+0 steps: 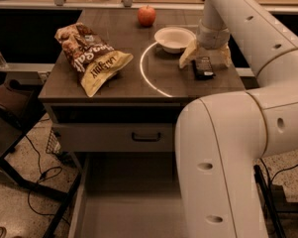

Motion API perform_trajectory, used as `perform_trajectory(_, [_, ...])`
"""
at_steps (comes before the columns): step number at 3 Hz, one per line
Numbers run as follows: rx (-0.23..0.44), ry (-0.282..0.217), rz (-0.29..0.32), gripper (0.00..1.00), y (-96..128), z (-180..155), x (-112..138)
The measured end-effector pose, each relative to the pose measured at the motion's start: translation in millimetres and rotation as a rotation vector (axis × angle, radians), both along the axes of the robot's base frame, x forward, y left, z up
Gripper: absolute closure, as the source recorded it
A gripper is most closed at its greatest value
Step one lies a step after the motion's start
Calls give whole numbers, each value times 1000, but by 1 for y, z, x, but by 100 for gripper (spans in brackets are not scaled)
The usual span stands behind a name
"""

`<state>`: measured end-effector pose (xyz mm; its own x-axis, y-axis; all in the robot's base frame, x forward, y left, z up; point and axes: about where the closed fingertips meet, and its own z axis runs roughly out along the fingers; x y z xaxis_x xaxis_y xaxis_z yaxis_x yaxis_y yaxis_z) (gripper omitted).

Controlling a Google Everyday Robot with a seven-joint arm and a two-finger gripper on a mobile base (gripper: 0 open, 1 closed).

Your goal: Place rxbar chocolate into middle drawer

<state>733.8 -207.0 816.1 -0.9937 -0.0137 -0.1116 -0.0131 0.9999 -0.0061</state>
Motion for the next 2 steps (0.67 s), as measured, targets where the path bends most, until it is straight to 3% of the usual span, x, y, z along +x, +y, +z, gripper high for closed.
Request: perform_trajectory(2, [1, -7, 0, 100, 1, 21, 0])
